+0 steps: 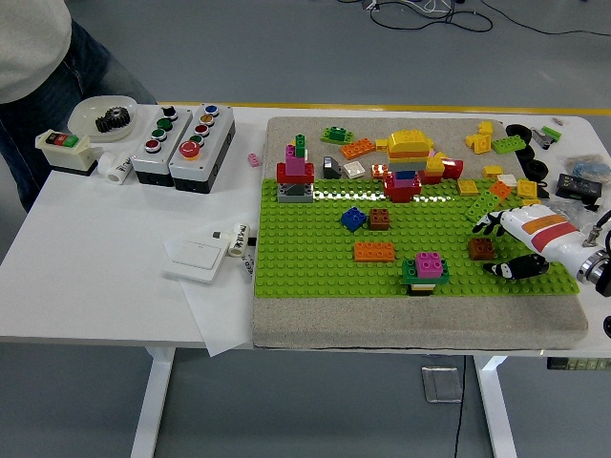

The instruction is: Pick up the brick,pile it on top of brick,press brick,pick up the brick,pile it on top of brick,press brick

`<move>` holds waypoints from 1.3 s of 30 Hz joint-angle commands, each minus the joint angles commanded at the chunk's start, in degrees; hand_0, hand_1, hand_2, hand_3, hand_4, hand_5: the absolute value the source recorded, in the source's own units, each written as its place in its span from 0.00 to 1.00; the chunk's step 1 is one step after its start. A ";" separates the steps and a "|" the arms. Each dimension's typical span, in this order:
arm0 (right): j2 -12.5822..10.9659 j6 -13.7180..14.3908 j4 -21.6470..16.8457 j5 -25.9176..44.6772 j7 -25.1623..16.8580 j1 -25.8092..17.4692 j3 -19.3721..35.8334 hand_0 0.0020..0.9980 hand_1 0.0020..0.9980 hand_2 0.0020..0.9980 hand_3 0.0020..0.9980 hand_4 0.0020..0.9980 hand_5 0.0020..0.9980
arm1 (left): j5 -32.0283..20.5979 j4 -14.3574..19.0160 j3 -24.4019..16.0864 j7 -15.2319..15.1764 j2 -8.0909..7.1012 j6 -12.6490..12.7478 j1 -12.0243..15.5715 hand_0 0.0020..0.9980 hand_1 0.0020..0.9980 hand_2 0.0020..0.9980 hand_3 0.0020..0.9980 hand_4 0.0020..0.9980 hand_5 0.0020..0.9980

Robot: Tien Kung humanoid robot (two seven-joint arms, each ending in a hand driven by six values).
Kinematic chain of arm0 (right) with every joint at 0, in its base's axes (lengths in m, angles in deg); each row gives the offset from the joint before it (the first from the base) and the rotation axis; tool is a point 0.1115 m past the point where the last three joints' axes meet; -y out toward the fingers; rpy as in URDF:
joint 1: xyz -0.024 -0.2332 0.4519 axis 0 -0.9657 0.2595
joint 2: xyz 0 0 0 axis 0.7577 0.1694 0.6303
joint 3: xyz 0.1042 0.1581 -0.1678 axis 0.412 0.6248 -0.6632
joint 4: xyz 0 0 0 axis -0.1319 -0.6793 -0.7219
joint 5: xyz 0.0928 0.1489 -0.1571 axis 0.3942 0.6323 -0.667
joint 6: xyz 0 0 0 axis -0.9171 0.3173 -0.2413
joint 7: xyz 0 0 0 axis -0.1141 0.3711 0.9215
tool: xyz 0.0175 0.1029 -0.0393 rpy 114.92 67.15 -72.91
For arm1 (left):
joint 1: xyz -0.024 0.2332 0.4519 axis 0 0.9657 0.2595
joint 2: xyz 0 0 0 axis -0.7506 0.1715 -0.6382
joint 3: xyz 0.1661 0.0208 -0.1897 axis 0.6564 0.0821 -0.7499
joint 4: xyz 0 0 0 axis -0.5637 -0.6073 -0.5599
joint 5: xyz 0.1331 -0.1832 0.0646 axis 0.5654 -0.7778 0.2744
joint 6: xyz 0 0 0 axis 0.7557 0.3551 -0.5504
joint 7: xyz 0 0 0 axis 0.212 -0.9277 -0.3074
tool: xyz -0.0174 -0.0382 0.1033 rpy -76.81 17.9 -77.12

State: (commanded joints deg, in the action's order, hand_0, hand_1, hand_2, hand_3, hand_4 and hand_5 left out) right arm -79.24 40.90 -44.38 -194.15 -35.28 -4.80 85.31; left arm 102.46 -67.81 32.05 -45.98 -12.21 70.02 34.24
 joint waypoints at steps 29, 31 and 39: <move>0.96 0.67 1.54 1.06 1.11 0.26 -1.16 0.46 0.44 0.51 0.52 0.78 0.34 | 0.82 0.17 -0.45 0.30 -0.19 -0.17 0.19 0.74 0.75 0.78 0.65 0.74 0.66; 0.86 0.71 1.40 1.20 1.05 0.17 -1.07 0.42 0.41 0.49 0.50 0.76 0.36 | 0.85 0.18 -0.48 0.31 -0.18 -0.17 0.20 0.74 0.75 0.79 0.65 0.74 0.66; 0.66 1.13 1.35 2.23 0.56 -0.22 -0.51 0.35 0.37 0.47 0.50 0.76 0.40 | 0.50 0.23 -0.12 0.16 -0.23 -0.20 0.21 0.74 0.75 0.78 0.65 0.74 0.66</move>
State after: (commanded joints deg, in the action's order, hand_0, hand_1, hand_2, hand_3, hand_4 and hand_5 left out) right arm -78.58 42.03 -43.02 -191.91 -34.72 -5.02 84.80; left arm 102.96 -67.58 31.93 -45.82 -12.44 69.82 34.45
